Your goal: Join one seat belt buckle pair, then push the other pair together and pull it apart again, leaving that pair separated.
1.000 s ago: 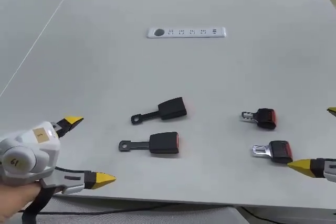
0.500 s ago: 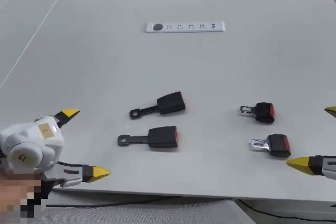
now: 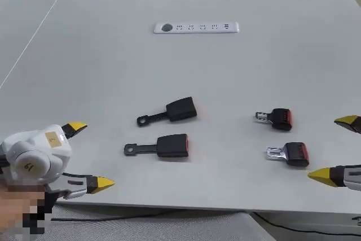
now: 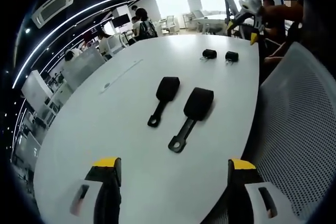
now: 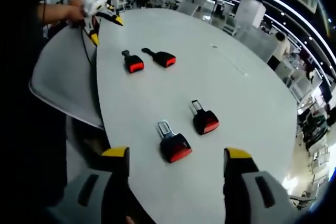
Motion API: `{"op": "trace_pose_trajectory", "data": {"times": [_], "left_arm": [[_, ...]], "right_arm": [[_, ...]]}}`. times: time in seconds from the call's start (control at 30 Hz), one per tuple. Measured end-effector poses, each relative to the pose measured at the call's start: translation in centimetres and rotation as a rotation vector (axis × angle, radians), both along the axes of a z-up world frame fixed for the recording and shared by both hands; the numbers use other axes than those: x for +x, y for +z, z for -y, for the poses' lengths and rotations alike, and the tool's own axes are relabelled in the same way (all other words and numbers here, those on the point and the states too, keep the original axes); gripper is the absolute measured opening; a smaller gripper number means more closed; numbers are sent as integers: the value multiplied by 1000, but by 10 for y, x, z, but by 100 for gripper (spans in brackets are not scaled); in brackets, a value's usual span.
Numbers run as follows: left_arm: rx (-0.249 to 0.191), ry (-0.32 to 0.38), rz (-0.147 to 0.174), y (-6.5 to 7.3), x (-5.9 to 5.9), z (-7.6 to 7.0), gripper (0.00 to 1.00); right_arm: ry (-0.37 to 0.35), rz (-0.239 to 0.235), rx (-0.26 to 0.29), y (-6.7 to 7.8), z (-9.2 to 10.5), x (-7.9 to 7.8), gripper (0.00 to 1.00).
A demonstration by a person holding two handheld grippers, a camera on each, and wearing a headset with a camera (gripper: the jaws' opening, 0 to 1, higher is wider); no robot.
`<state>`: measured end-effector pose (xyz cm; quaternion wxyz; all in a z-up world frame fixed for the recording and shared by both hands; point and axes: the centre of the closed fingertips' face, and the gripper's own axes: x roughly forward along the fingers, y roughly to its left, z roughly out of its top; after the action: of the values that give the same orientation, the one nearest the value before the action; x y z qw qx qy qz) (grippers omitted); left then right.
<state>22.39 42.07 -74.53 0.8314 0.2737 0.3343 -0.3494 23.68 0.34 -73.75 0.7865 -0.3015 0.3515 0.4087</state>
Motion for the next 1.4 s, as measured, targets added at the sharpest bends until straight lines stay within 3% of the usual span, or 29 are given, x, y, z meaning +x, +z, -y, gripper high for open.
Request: {"op": "trace_pose_trajectory", "data": {"times": [0.13,0.27,0.37,0.63,0.7,0.77,0.87,0.97,1.07,1.4], "left_arm": [[-31,-48,-14,0,0,17,84],[40,-106,-34,-7,6,22,79],[43,-119,-52,-10,13,29,75],[71,-253,-92,-32,24,67,67],[82,-267,-104,-36,28,76,60],[78,-296,-95,-39,33,86,58],[79,-313,-116,-44,37,96,59],[33,-322,-144,-47,41,112,58],[48,-359,-155,-51,42,123,58],[86,-398,-189,-68,51,131,56]], "right_arm": [[26,-9,-30,-5,2,2,71],[67,-24,-39,-10,-2,3,67],[90,-39,-44,-15,-6,3,67],[151,-61,-61,-26,-15,8,63],[168,-67,-65,-29,-16,10,63],[183,-80,-75,-34,-17,11,62],[207,-104,-90,-41,-16,11,58],[247,-127,-116,-50,-15,8,54],[282,-124,-134,-57,-14,10,52],[337,-182,-193,-84,-9,15,46]]}}
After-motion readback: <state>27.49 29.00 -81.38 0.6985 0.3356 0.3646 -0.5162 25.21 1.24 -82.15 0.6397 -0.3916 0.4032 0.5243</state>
